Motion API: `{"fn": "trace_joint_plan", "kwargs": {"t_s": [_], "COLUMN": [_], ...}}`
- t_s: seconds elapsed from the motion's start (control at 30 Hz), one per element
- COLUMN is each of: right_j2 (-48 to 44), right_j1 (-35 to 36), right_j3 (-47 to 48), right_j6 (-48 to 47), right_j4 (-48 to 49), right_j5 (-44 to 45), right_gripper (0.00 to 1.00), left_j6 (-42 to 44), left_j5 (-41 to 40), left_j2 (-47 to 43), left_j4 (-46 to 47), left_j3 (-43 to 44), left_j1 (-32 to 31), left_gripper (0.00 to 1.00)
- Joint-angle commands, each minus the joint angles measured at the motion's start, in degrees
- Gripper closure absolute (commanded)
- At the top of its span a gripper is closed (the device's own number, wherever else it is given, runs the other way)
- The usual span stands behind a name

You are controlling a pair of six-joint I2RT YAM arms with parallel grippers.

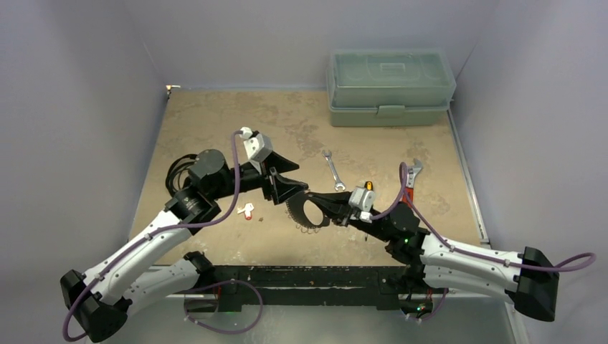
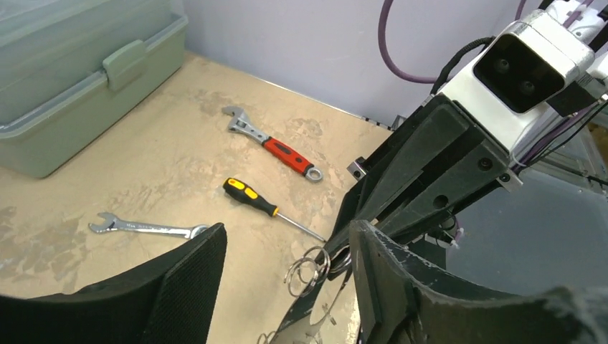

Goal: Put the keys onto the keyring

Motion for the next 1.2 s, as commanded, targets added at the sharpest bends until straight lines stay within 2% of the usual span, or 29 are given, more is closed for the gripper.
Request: {"fn": "trace_joint_plan", "kwargs": {"t_s": [0.0,0.1,0.3,0.5,0.87,1.17], "right_j2": [-1.28,-2.13,-3.53,-3.78,-2.87,-2.12], "right_j1": [0.3,0.3,0.3,0.3,0.3,0.3], "right_j3": [5.71,6.22,10.48,15.14,15.92,16.12], "right_j6": [-2.3,-2.79,-3.51,-3.46,-3.38,-3.62], "right_j4": [-7.58,-10.66,-22.06,-30.89,-32.44,-32.5], "right_j5": [0.92,0.42,-4.77,-9.49,-11.5,-10.3], "right_gripper": [1.0,1.0,1.0,1.0,1.0,1.0], "left_j6": [10.38,15.26,23.18,34.03,31.75,31.7], "left_j5": [-1.38,1.56,9.84,16.05,20.25,22.61], "left_j2": [-1.43,-2.19,-8.63,-10.19,-4.82,-3.58], "left_j4": [-13.17,-16.0,-8.75,-9.16,-1.26,-2.06], "left_j3": [6.48,7.36,-0.64,-3.03,-4.36,-4.94], "left_j1": [-0.21,-0.2,-0.25,-0.21,-0.35,-0.85], "left_gripper": [0.35,0.36,0.42,0.44,0.68,0.66]}}
